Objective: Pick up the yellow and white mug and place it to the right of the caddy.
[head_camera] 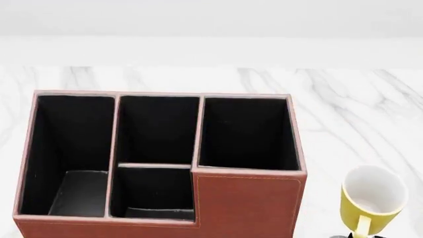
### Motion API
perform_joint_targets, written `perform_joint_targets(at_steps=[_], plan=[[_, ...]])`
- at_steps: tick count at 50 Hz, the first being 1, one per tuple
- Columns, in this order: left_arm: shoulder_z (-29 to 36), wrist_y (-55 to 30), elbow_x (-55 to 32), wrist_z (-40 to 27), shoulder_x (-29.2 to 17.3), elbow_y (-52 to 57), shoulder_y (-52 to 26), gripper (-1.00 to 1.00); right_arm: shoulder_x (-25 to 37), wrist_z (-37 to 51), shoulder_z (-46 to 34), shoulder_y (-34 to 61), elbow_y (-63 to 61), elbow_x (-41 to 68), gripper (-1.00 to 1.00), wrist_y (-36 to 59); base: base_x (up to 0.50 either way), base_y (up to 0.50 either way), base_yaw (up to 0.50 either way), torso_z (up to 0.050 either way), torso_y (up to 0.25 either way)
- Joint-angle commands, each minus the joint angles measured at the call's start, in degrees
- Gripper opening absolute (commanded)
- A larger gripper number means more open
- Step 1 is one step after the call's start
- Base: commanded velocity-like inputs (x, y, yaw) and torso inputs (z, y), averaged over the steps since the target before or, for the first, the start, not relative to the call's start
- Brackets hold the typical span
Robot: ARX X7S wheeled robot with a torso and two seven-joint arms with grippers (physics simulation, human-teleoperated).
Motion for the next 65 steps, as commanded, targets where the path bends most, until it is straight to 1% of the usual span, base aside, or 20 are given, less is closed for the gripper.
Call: perform_joint_targets(at_steps=[1,15,46,65], plan=[[-0.1,0.1,-0.2,0.0,0.0,0.0,0.0,1.0,-2.4,-3.3,1.2,-1.2,3.7,1.6,-1.0,0.6,0.0,0.0,0.0,0.0,0.0],[0.5,-0.3,0.5,0.4,0.0,0.0,-0.6,1.0,-6.3,-10.2,3.2,-5.0,11.1,8.4,-1.0,1.0,0.0,0.0,0.0,0.0,0.001],[1.4,-0.5,1.3,0.8,0.0,0.0,-0.8,1.0,-9.4,-14.9,5.2,-7.4,16.7,11.6,-1.0,2.1,0.0,0.0,0.0,0.0,0.001],[0.9,-0.1,0.7,0.7,0.0,0.0,-0.5,1.0,-10.0,-15.3,5.9,-8.1,17.8,12.1,-1.0,2.6,0.0,0.0,0.0,0.0,0.001]])
